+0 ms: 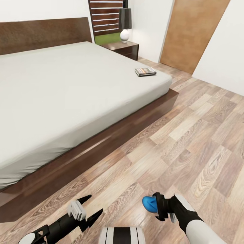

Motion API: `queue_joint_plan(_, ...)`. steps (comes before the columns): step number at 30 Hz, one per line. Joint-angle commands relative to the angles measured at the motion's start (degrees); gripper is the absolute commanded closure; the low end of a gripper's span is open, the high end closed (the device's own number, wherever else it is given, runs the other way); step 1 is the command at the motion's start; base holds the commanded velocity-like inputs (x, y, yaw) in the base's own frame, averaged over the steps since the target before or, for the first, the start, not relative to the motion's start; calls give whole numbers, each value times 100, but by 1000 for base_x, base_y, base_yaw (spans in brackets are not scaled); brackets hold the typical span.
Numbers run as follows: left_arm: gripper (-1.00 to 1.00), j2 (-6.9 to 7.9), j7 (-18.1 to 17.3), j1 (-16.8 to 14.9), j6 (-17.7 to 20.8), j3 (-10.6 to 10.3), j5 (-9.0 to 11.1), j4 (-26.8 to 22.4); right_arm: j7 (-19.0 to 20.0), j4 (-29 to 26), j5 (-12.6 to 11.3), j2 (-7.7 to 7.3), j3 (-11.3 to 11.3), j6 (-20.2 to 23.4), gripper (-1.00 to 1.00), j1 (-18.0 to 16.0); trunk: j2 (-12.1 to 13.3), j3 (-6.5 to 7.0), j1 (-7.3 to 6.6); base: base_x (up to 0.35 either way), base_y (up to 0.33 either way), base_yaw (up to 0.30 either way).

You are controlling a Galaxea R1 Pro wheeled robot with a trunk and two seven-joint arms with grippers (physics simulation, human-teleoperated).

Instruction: In the bedroom, move the book from the bed onto either nightstand, and place the two sandals side by side next to the bed.

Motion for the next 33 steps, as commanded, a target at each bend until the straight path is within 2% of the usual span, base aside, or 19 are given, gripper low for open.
queue_joint_plan(1,-100,4,-4,0,58,-3,61,-4,-37,-9,-20,2,-22,18,-100,-1,-1,-3,2,269,0,0)
queue_joint_plan(14,-100,4,-4,0,56,-2,62,-4,-28,44,-14,8,-42,3,-100,-1,-1,-3,2,52,0,0)
queue_joint_plan(21,-100,4,-6,0,50,-2,62,-4,44,347,-12,2,-48,-12,-100,-1,-1,-3,2,0,0,0)
queue_joint_plan(33,-100,4,-10,0,48,-2,62,-4,106,351,-2,2,-41,-66,-100,-1,-1,-3,2,0,0,0)
